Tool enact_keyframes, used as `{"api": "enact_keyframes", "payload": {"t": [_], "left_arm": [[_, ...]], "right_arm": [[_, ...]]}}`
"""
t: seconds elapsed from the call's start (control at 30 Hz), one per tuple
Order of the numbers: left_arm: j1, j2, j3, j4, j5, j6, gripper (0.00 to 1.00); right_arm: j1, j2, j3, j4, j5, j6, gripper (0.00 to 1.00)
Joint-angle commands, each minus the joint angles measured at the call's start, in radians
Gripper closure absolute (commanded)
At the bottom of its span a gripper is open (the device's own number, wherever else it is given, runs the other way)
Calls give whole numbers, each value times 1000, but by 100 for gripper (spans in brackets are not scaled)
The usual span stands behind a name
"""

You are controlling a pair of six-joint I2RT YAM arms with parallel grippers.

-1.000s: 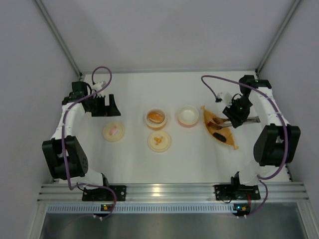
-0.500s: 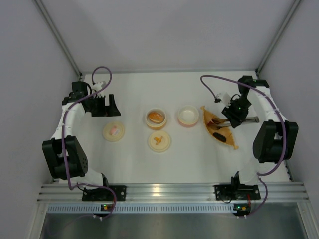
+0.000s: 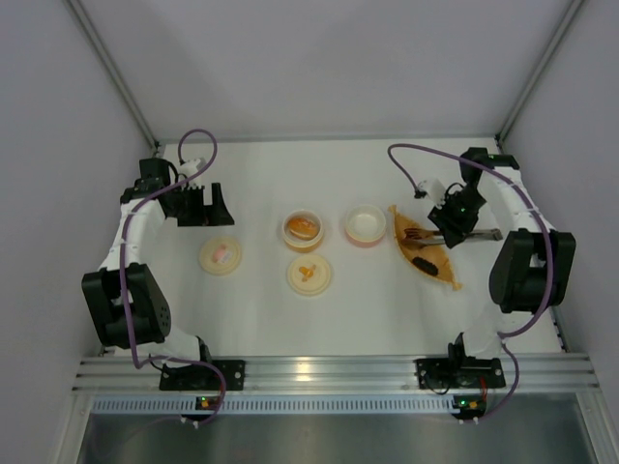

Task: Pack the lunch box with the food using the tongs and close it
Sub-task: Pick up the fake food from the plate.

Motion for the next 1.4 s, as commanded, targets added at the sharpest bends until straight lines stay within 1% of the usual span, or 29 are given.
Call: {"api": "enact_keyframes", "payload": {"t": [0.0,0.07,0.1,0.17,0.3,0.5,0.63,0.9,1.13,1.37], "left_arm": [[4,5,37,29,4,0,2],[4,5,39,27,4,2,2],[4,3,39,26,4,0,2],[4,3,39,24,2,2,2],[4,3,39,26,4,2,2],[4,2,42,23,5,-1,2],[4,0,41,23,5,2,2],[4,0,44,26,11,-4,2],[4,6,48,26,11,-6,2],[4,6,47,24,11,-4,2]], "right_arm": [[3,13,11,50,-38,-3,63],[3,13,6,51,-35,-2,67],[3,15,5,51,-32,-3,71],[3,10,2,47,-24,-6,75],[2,-8,2,35,-20,-9,81],[-12,-25,72,-11,-52,6,87],[-23,-33,115,-54,-73,9,89],[-26,-49,126,-77,-90,9,91],[-25,-31,258,-145,-150,44,93],[-25,-33,260,-160,-153,40,95]]}}
